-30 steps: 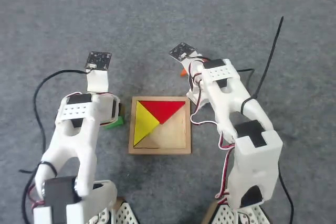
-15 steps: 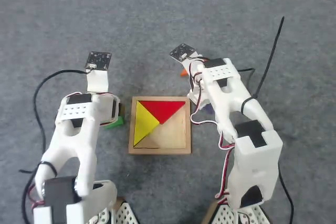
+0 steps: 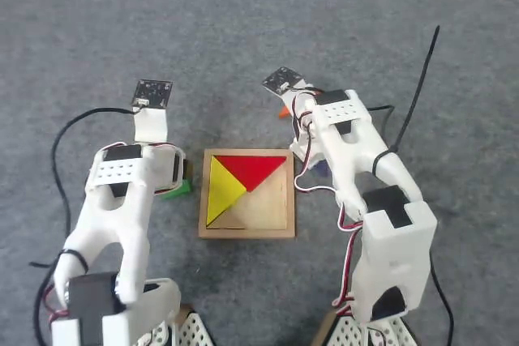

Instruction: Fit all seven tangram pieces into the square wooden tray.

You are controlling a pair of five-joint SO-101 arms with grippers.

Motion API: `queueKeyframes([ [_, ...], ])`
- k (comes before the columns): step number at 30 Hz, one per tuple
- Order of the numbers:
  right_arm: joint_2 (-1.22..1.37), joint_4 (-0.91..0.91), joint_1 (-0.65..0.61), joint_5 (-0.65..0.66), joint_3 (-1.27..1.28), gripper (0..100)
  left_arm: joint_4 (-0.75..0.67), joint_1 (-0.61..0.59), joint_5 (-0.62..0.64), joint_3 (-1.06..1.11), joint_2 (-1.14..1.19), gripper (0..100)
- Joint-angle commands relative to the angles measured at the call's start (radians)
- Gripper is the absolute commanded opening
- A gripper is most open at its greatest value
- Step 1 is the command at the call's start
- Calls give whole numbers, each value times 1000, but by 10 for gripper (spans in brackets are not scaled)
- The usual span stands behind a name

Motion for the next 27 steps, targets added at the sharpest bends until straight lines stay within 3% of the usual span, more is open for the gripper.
queueKeyframes([
  [1,-44,16,4,12,-35,125,0,-2,-14,-22,-23,215],
  [22,-621,-70,24,6,351,125,0,-2,-14,-22,-23,215],
  [27,-748,10,16,-112,362,125,0,-2,-14,-22,-23,214],
])
